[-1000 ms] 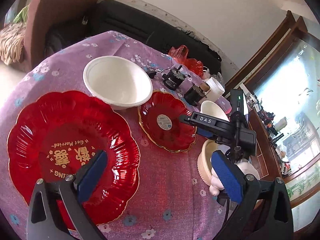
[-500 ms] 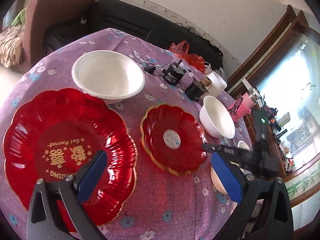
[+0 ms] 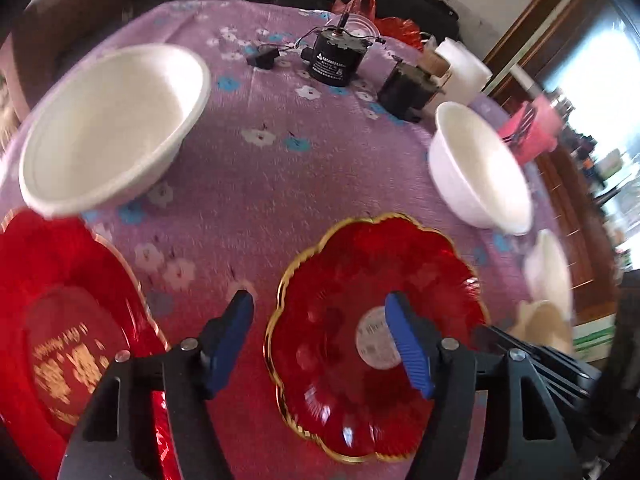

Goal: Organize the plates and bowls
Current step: 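Grasp the small red scalloped plate rim with the right gripper and lift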

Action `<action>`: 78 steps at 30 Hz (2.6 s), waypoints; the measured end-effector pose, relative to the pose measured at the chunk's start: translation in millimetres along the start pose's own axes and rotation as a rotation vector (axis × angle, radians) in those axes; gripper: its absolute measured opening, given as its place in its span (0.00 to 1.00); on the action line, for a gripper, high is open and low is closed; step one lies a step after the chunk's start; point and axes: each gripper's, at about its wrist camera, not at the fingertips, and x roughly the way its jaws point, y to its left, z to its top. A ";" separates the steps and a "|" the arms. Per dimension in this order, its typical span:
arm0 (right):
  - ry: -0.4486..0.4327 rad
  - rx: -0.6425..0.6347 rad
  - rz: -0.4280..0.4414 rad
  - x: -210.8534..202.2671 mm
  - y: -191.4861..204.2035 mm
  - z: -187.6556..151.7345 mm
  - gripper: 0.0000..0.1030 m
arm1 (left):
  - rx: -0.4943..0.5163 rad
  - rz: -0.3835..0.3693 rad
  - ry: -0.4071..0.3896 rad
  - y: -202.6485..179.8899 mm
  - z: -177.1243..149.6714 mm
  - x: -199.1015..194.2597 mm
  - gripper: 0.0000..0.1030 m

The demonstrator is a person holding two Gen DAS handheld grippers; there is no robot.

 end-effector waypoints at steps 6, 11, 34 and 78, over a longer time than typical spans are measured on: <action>-0.015 0.032 0.034 3.2 -2.5 -1.9 0.08 | 0.070 0.091 0.014 -12.9 -1.6 10.7 0.53; -0.051 0.062 0.058 1.8 -6.8 -3.5 0.08 | 0.079 0.084 0.017 -4.6 3.4 8.6 0.33; -0.144 0.171 0.157 -13.1 -10.1 -7.0 0.10 | 0.031 0.039 -0.001 -4.7 17.2 -15.7 0.29; -0.054 -0.158 0.196 53.5 213.9 -34.7 0.13 | -0.259 0.151 -0.237 197.2 -47.9 -105.6 0.63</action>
